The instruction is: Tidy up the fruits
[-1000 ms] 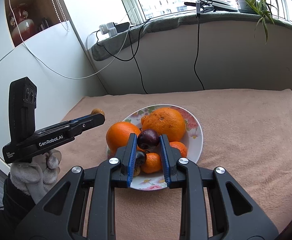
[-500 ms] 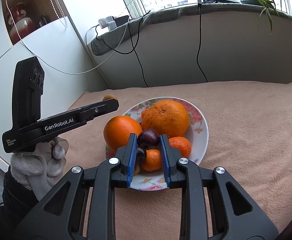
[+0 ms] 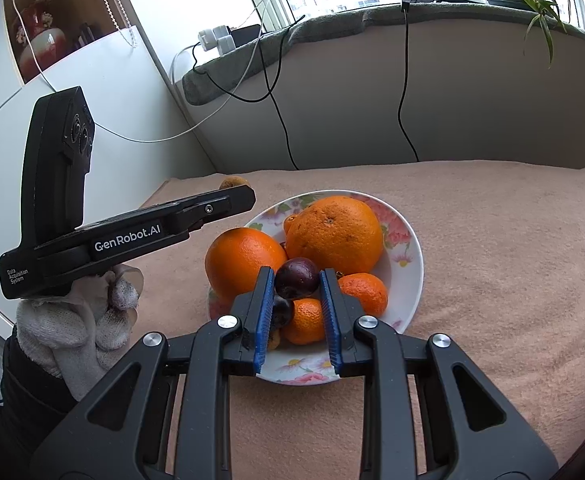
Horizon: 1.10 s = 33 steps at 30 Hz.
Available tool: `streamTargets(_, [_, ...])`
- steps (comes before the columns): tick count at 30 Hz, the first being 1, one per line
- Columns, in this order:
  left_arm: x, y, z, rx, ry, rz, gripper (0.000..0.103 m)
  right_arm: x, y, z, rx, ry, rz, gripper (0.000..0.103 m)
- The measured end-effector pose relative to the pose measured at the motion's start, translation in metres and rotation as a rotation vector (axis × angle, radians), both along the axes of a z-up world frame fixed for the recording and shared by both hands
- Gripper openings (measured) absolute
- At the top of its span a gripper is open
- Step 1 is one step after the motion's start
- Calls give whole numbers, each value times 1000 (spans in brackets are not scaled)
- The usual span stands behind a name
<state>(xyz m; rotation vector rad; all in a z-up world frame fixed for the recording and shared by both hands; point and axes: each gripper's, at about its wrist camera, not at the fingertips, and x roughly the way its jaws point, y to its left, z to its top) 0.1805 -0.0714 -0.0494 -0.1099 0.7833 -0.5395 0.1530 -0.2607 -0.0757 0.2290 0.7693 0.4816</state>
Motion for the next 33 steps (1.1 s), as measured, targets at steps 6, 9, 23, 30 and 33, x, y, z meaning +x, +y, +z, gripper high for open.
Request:
streamTargets(6, [0, -1, 1, -1, -5, -8, 35, 0, 3, 2, -13, -5, 8, 25])
streamTargets(9, [-1, -2, 2, 1, -9, -11, 36, -2, 3, 2, -12, -10, 6, 38])
streamTargets(23, [-8, -4, 7, 18, -34, -18, 65, -10, 0, 7, -12, -44, -12, 72])
streamTargets(30, [-10, -4, 7, 30, -29, 11, 78, -13, -1, 9, -37, -48, -31, 88])
streamTargets(33, [-11, -3, 7, 35, -24, 25, 78, -15, 0, 10, -64, -51, -39, 90])
